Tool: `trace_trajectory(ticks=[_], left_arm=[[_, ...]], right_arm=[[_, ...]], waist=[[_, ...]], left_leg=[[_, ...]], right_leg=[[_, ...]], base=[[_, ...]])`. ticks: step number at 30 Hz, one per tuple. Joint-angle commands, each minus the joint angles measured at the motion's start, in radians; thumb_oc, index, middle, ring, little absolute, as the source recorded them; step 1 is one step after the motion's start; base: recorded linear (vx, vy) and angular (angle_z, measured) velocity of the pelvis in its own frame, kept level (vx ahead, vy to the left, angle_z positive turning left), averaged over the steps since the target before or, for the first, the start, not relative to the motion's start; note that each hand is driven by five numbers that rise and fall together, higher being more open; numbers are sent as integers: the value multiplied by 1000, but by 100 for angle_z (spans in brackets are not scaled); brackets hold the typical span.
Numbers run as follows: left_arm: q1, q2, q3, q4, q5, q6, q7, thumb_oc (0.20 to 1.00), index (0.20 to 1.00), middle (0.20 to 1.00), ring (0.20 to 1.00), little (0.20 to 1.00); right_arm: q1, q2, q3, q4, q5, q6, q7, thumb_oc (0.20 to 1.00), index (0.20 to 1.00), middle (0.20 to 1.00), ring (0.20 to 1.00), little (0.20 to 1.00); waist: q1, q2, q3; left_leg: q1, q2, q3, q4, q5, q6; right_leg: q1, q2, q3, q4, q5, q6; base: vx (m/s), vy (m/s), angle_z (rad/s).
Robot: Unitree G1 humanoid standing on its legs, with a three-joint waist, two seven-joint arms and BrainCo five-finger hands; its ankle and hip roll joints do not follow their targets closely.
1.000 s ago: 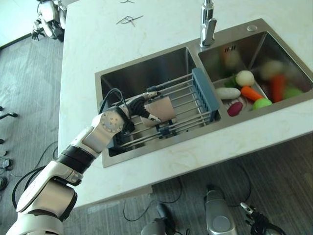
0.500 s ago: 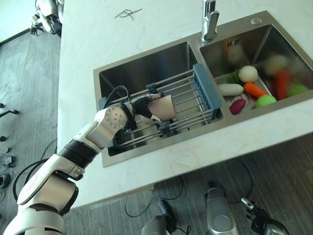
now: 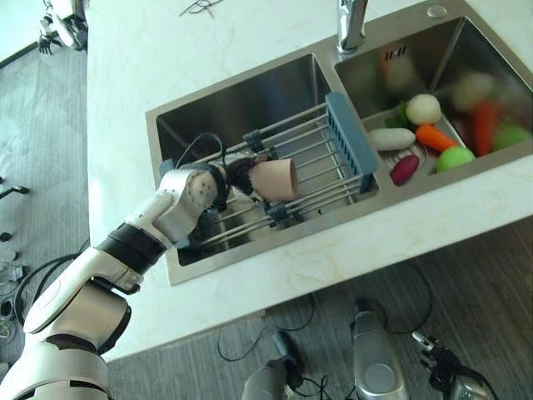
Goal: Place the dishes in the dishwasher.
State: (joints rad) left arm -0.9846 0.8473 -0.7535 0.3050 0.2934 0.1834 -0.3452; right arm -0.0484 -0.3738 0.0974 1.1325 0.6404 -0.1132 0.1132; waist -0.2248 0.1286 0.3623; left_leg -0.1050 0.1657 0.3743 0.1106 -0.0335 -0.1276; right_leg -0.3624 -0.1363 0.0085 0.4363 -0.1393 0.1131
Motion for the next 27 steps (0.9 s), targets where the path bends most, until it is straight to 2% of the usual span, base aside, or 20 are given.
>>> trace_trajectory(ticks=[1,6,12,13,17,18,22,27], left_arm=[[-2,34,-20,34,115,21,-38,1000,1000,1000,1000,1000],[-31,29,-78,44,136,59,-79,1000,1000,1000,1000,1000],[-49,13,-104,55,148,36,-55,1000,1000,1000,1000,1000],[-53,14,-109,47,149,20,-54,200,200,200,200,200],[-69,13,-128,30,153,-16,-85,200,200,200,200,200],[-74,16,-138,22,154,-52,-81,200,200,200,200,200],[-96,16,-154,0,105,-102,-42,200,200,200,200,200],[-92,22,-141,-29,68,-120,-2,200,200,200,200,200]], right_arm=[[4,-6,23,-45,49,-11,-6,1000,1000,1000,1000,1000],[-12,-18,26,-44,52,-6,-10,1000,1000,1000,1000,1000],[-23,-19,34,-51,55,-2,-12,1000,1000,1000,1000,1000],[-25,-19,36,-49,56,-4,-12,1000,1000,1000,1000,1000],[-32,-20,39,-48,55,-8,-17,1000,1000,1000,1000,1000],[-36,-22,38,-45,55,-9,-16,1000,1000,1000,1000,1000],[-42,-22,41,-37,55,-11,-19,1000,1000,1000,1000,1000],[-36,-19,38,-28,56,-21,-16,1000,1000,1000,1000,1000]], waist=[[-17,-27,-27],[-23,-18,-16],[-28,-17,-5],[-28,-16,-4],[-29,-13,-3],[-29,-12,-3],[-31,-12,-5],[-28,-14,-7]], left_leg=[[-81,5,-93,189,-119,14],[-87,7,-86,189,-117,11],[-92,8,-83,189,-115,10],[-93,8,-83,189,-116,10],[-92,8,-80,189,-116,9],[-92,8,-79,189,-117,9],[-91,10,-76,189,-118,8],[-88,10,-77,189,-119,9]], right_leg=[[44,-28,-25,-136,64,55],[37,-31,-26,-136,65,57],[29,-32,-24,-136,67,57],[29,-32,-24,-136,67,58],[28,-33,-23,-136,67,58],[28,-34,-23,-136,67,59],[28,-34,-22,-136,67,60],[32,-35,-23,-136,67,60]], base=[[0,0,0],[0,0,0],[0,0,0],[0,0,0],[0,0,0],[0,0,0],[0,0,0],[0,0,0]])
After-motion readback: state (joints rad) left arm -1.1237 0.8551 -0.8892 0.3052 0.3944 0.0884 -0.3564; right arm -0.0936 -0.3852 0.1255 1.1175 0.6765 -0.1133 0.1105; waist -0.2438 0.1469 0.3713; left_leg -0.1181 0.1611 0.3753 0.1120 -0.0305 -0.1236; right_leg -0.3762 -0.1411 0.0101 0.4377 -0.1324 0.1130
